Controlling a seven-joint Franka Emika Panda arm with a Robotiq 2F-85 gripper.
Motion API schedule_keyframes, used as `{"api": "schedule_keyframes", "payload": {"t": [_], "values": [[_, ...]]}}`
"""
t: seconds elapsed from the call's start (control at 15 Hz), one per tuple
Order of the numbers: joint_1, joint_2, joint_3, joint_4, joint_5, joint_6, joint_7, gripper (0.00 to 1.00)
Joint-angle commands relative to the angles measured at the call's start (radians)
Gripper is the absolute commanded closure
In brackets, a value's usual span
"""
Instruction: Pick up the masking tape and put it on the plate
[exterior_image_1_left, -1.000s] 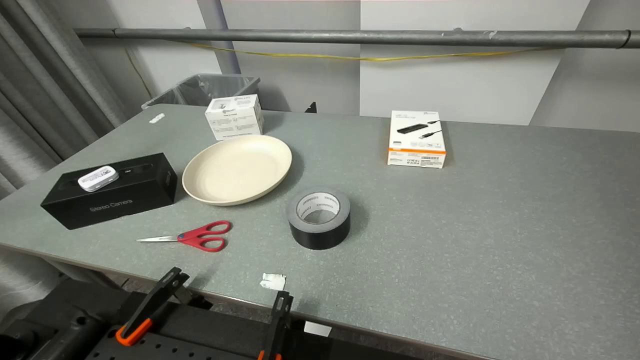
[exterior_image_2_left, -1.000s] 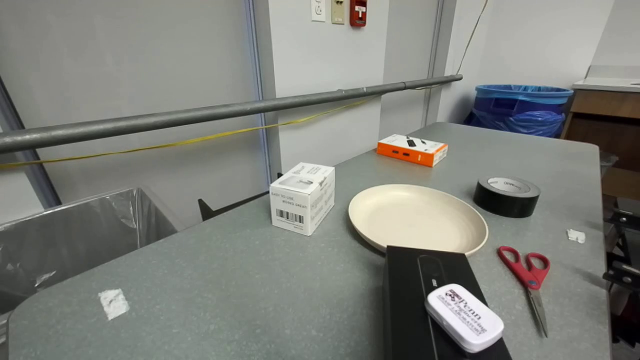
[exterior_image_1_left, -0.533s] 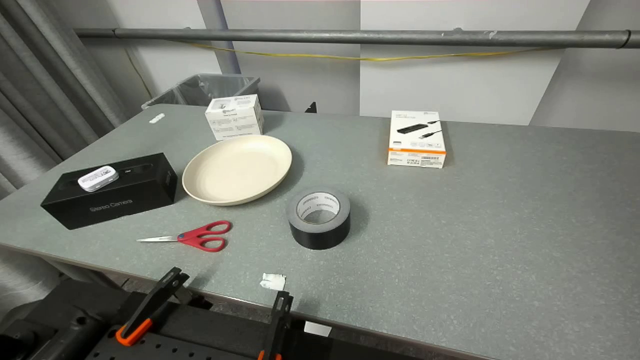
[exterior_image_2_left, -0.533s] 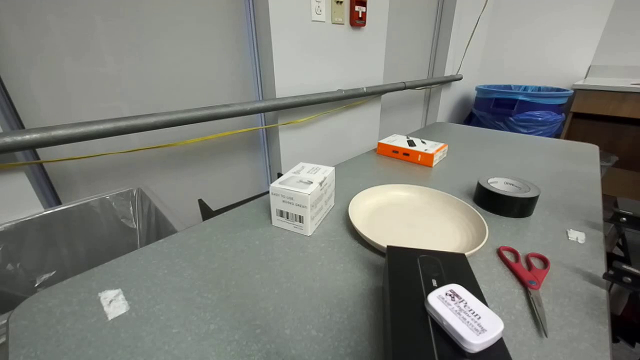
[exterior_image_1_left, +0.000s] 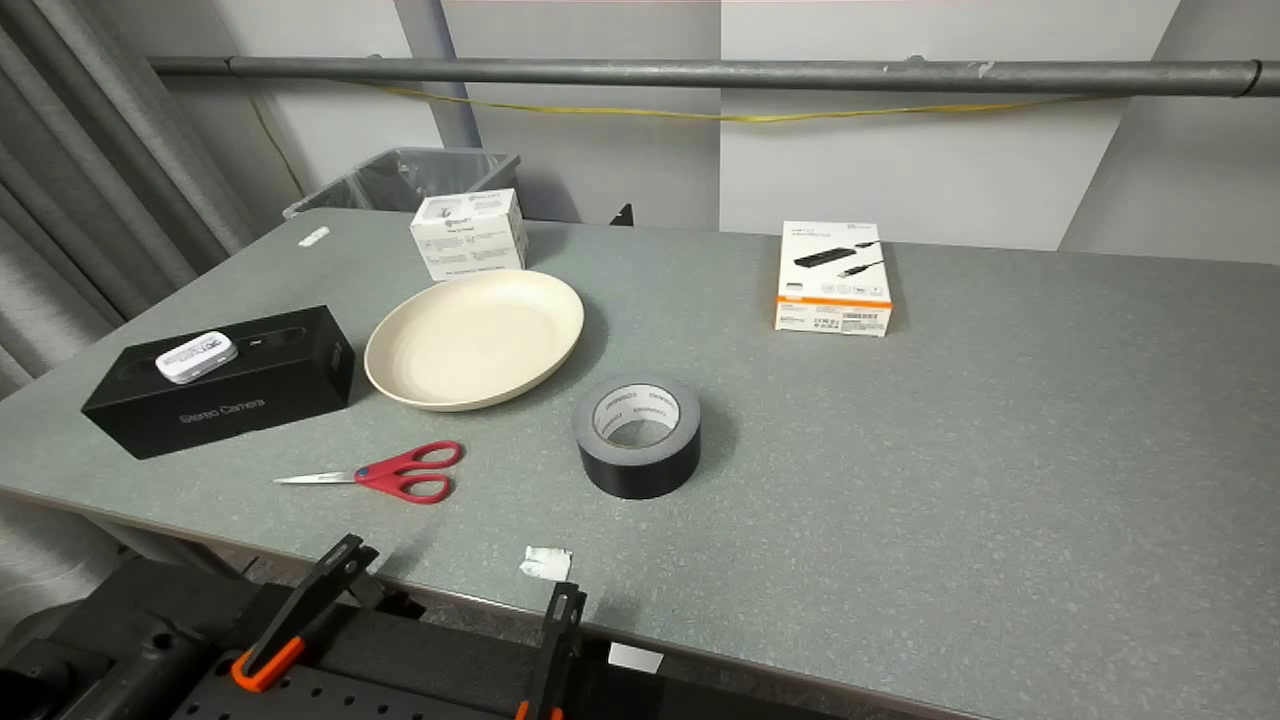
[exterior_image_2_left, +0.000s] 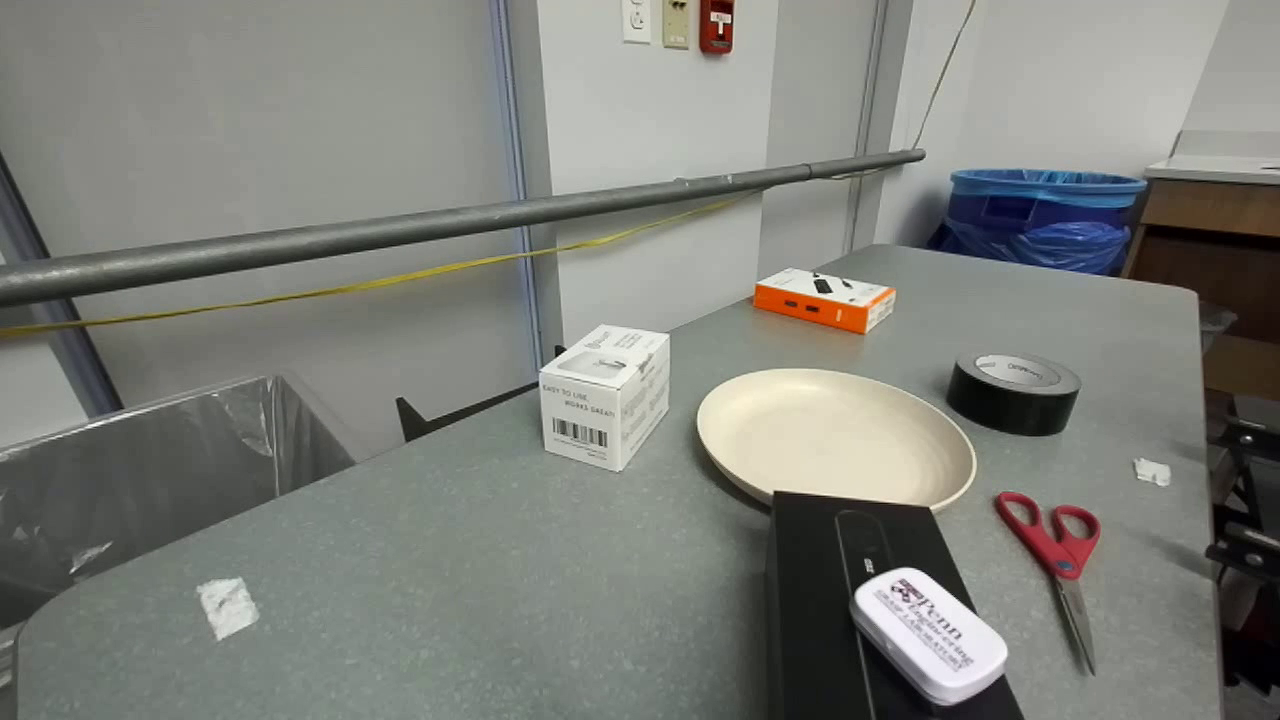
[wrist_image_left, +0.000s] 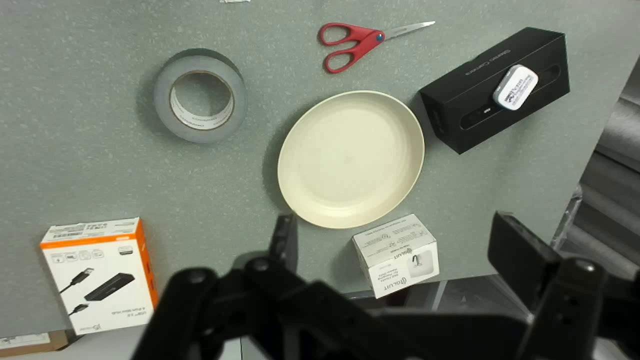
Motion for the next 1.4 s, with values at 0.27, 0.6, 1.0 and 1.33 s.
{"api": "schedule_keyframes", "payload": {"t": [0.27, 0.6, 1.0, 1.33], "values": [[-0.076, 0.099, -0.027, -0.174, -0.038, 0.301, -0.009, 0.00], [-0.092, 0.315, -0.025, -0.223, -0.063, 0.551, 0.014, 0.00], [-0.082, 0.413, -0.027, -0.220, -0.041, 0.580, 0.005, 0.00], [-0.083, 0.429, -0.027, -0.215, -0.040, 0.580, 0.005, 0.00]]}}
